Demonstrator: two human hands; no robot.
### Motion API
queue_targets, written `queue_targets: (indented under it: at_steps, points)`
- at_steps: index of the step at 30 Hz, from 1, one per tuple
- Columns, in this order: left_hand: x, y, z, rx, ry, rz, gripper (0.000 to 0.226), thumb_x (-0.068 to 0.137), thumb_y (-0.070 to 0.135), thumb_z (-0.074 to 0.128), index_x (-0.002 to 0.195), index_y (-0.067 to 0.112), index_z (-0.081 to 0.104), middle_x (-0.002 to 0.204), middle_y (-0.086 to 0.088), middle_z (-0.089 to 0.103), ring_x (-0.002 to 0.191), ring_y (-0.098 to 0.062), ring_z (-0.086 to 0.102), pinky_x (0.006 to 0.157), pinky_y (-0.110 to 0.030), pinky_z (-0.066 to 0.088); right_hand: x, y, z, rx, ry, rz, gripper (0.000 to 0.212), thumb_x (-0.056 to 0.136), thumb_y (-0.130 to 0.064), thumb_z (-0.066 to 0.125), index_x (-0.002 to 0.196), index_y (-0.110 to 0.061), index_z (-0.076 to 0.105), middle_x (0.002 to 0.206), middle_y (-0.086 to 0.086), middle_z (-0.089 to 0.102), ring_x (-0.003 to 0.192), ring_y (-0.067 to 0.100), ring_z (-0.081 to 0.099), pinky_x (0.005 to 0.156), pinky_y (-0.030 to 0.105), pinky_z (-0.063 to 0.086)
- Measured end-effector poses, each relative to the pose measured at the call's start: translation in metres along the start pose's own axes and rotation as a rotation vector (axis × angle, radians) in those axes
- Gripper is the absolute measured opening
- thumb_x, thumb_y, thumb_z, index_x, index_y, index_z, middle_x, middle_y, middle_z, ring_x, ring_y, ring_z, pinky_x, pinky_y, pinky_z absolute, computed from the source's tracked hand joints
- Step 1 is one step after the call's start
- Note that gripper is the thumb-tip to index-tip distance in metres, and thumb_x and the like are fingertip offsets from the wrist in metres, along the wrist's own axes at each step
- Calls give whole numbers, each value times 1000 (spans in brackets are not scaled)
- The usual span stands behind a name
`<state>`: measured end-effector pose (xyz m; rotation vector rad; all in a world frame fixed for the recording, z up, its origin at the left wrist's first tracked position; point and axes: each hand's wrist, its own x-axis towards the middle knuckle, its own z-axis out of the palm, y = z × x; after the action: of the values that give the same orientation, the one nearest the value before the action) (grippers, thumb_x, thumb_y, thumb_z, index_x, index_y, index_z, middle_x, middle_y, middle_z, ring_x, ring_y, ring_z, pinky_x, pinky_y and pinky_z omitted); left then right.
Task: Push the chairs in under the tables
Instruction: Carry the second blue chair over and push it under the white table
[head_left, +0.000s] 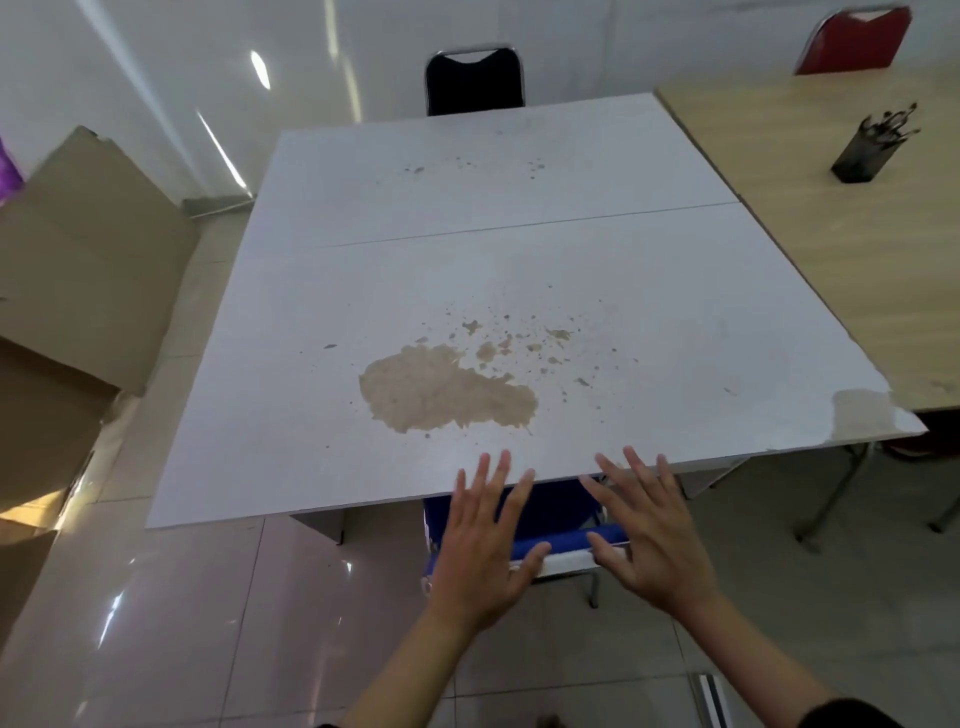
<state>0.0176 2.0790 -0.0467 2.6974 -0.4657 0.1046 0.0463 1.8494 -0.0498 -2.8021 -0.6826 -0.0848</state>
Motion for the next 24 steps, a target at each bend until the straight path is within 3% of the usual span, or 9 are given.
queue_targets:
  at_steps: [7, 14, 17, 19, 22, 24]
  points:
    - [18, -100, -32, 75, -16, 30, 71, 92, 60, 29, 149, 18, 25, 159, -6, 13, 147, -27, 9, 115, -56, 12, 54, -63, 35, 131, 51, -1, 61, 90, -55, 44, 141, -22, 40, 151, 0, 35, 143, 22, 22, 113, 53, 22]
    - [43, -22, -2, -49, 30, -85, 76, 91, 62, 40, 151, 23, 13, 161, -2, 4, 148, -21, -1, 119, -43, 3, 51, 29, 22, 71, 94, -125, 60, 86, -51, 46, 134, -14, 50, 141, 7, 47, 136, 25, 36, 114, 48, 25]
    - [43, 7, 11, -73, 28, 7, 75, 90, 61, 43, 150, 24, 18, 160, -2, 7, 148, -22, 3, 119, -44, 4, 41, 59, 12, 45, 34, -111, 61, 83, -51, 48, 132, -14, 51, 137, 6, 52, 133, 24, 40, 111, 47, 30]
    - [43, 5, 12, -94, 64, -41, 73, 91, 59, 46, 149, 23, 21, 160, -1, 10, 148, -21, 4, 120, -40, -1, 39, 57, 12, 47, 28, -84, 59, 82, -49, 49, 130, -15, 53, 132, 4, 56, 129, 22, 45, 109, 44, 36]
    - [43, -5, 11, -95, 62, -34, 73, 90, 59, 48, 148, 23, 23, 160, 1, 9, 148, -20, 4, 120, -41, -3, 39, 44, 11, 64, 55, -8, 54, 81, -46, 48, 126, -16, 58, 122, 2, 64, 118, 21, 56, 98, 40, 48]
    - [41, -9, 11, -89, 52, -15, 72, 90, 59, 47, 148, 23, 23, 160, 1, 10, 148, -19, 5, 119, -42, -2, 38, 35, 10, 91, 73, 35, 50, 81, -44, 48, 120, -17, 61, 108, 0, 68, 101, 19, 64, 81, 34, 55]
